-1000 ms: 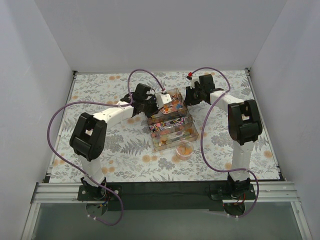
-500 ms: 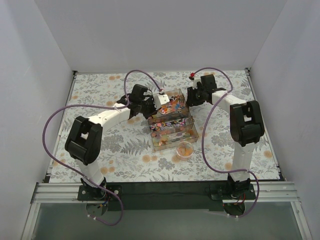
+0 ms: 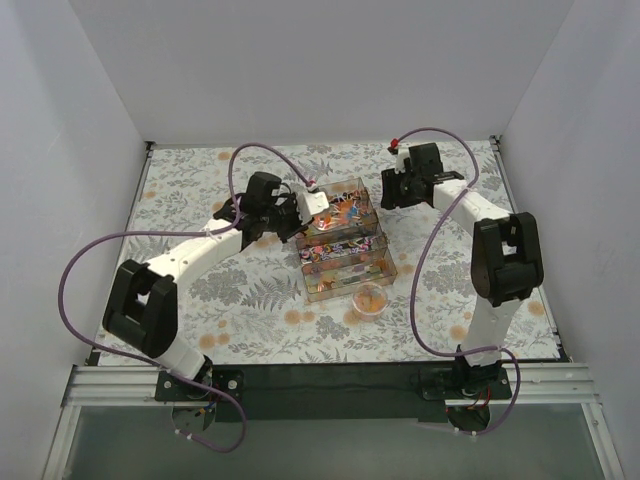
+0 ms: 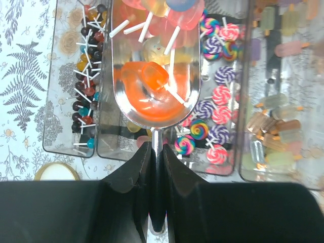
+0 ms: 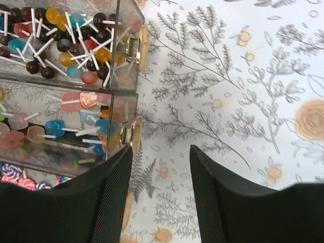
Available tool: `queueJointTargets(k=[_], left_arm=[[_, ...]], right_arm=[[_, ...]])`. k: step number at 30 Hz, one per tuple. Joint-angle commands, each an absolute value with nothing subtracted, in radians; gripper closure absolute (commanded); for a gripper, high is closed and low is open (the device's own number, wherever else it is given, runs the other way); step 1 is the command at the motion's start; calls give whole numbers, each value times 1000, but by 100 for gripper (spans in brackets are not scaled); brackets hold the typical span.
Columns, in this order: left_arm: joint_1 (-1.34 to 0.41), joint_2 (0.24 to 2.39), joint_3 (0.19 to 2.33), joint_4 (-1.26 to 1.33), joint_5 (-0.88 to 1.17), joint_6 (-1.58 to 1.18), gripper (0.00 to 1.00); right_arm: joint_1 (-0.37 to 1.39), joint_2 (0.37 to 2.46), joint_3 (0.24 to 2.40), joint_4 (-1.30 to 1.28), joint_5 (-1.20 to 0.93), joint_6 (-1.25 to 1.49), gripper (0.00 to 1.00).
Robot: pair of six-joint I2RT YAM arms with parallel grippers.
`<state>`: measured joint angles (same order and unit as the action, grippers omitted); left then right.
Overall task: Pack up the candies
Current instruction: Scoop the fake candies from the storage box.
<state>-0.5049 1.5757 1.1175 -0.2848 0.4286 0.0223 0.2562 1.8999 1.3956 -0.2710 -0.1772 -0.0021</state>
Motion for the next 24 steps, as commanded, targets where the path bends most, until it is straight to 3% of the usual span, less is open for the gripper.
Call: queueJointTargets(k=[1,7,24], left_arm=[[-499,1465,1088,-308,500,35,100],[-503,1330,1003,-347,578,14,100],[-675,1197,913,-408,473,-40,100]], right_arm=[[253,1784,1350,-308,-98,40,44],[253,1655,1230,-311,-118,159,43],[330,1258,873,-311,-100,248,42]])
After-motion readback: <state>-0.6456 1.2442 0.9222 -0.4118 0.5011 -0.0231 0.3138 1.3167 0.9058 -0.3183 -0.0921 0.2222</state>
